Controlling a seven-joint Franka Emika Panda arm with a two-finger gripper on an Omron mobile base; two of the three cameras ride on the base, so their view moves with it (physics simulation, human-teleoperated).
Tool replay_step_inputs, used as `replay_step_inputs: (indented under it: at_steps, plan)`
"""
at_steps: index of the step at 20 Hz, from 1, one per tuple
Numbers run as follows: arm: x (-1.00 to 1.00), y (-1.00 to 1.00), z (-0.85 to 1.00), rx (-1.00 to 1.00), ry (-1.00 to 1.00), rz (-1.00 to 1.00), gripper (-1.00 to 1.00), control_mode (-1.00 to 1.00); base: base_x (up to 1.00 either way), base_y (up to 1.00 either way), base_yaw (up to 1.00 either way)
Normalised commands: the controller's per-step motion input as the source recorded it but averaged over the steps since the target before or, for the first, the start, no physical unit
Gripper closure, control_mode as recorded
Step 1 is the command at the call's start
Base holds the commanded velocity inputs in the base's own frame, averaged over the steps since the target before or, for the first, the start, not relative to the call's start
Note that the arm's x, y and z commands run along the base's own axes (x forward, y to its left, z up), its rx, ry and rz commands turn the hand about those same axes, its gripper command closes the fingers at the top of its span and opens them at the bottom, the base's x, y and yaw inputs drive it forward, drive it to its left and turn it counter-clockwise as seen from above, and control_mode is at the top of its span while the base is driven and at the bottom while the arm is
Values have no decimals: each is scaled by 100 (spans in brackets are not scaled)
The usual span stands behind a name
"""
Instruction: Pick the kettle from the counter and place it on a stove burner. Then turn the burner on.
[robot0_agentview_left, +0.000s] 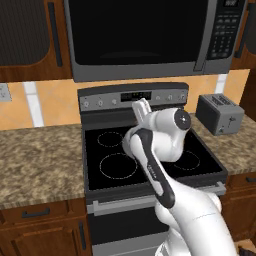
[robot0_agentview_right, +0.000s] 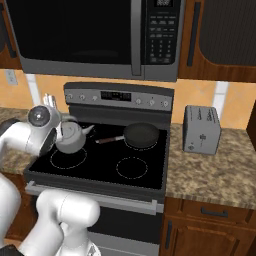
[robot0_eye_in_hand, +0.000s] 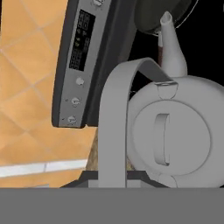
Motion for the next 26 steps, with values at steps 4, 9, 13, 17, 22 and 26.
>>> replay_step_inputs:
  at_steps: [4, 9, 13, 17, 22, 26]
  plan:
    - [88, 100, -41, 0, 30, -4, 100, -100, 0, 0, 0]
    - [39, 63, -22, -1, 26, 1, 100, -100, 0, 0, 0]
    - [18, 8, -26, -9, 3, 1, 100, -100, 0, 0, 0]
    - [22, 0, -43, -17, -1, 0, 100, -100, 0, 0, 0]
    - [17, 0, -9, -4, 1, 0, 100, -100, 0, 0, 0]
    - [50, 0, -9, 0, 0, -1, 100, -100, 0, 0, 0]
